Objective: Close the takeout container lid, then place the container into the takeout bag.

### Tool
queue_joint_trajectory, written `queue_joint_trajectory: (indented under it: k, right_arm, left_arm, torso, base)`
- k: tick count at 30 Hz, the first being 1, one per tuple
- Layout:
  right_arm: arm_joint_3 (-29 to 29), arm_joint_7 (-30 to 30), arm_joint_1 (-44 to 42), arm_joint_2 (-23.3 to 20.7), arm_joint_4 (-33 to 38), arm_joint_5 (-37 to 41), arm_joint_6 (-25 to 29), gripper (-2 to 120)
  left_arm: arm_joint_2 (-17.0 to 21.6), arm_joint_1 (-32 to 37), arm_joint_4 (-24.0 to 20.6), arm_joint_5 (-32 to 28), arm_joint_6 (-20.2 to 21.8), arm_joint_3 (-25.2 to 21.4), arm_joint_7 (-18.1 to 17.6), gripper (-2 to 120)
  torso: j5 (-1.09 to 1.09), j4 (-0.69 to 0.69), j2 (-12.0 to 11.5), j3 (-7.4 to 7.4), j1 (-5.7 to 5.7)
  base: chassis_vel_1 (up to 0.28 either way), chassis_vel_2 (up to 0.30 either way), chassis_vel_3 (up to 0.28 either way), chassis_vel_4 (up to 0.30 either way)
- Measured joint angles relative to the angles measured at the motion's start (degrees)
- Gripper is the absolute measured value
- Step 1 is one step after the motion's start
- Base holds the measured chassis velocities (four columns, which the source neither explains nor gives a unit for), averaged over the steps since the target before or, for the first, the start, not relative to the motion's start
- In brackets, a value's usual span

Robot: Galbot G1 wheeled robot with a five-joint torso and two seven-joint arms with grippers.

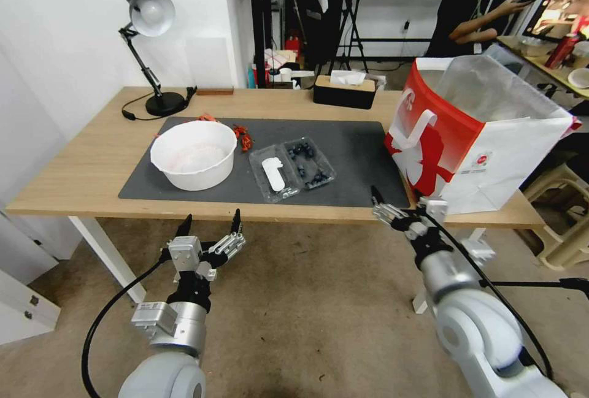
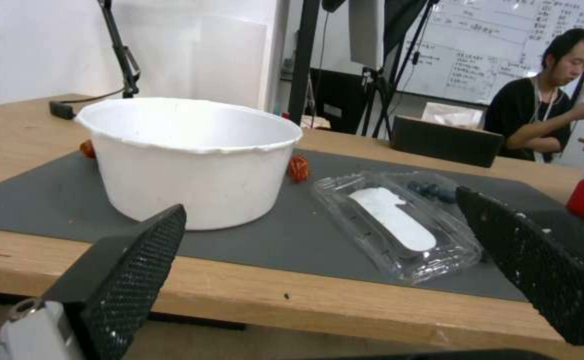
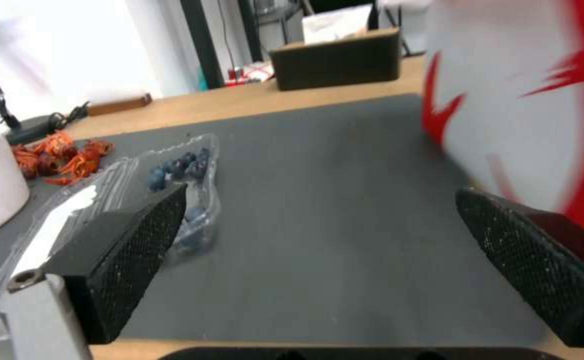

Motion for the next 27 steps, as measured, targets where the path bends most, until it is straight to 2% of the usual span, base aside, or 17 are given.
queue_joint_trajectory:
  k: [2, 4, 9, 23, 27]
  right_arm:
    - [-0.7, 0.5, 1.1, -0.1, -0.6, 0.6, -0.3, 100]
    - [-4.4, 3.0, 6.6, -0.7, -3.9, 2.8, -1.0, 100]
    - [-10.2, 7.6, 14.1, -1.2, -8.8, 7.7, -2.6, 100]
    - [-16.6, 14.9, 24.7, -1.1, -15.5, 15.1, -9.7, 100]
    - [-17.6, 17.0, 26.8, -0.8, -16.3, 17.4, -13.3, 100]
  left_arm:
    - [0.0, 0.0, 0.0, 0.0, -0.1, -0.1, 0.0, 100]
    - [0.0, 0.3, -0.1, 0.1, -0.2, -0.4, -0.1, 100]
    - [0.0, 0.5, 0.0, 0.2, -0.6, -0.9, -0.3, 100]
    - [0.0, 0.4, 1.0, 0.3, -1.2, -1.0, -0.7, 100]
    - [0.0, 0.2, 1.3, 0.3, -1.3, -1.0, -0.9, 100]
  torso:
    - [0.01, 0.0, 0.0, 0.0, 0.0]
    - [-0.01, 0.01, 0.0, 0.0, 0.0]
    - [0.0, 0.0, 0.0, 0.0, 0.01]
    - [-0.01, 0.0, 0.0, 0.01, 0.0]
    - [-0.01, 0.0, 0.0, 0.01, 0.0]
  base:
    - [0.0, 0.0, 0.0, 0.0]
    - [0.0, 0.0, 0.0, 0.0]
    - [0.0, 0.0, 0.0, 0.0]
    - [0.0, 0.0, 0.0, 0.0]
    - [0.0, 0.0, 0.0, 0.0]
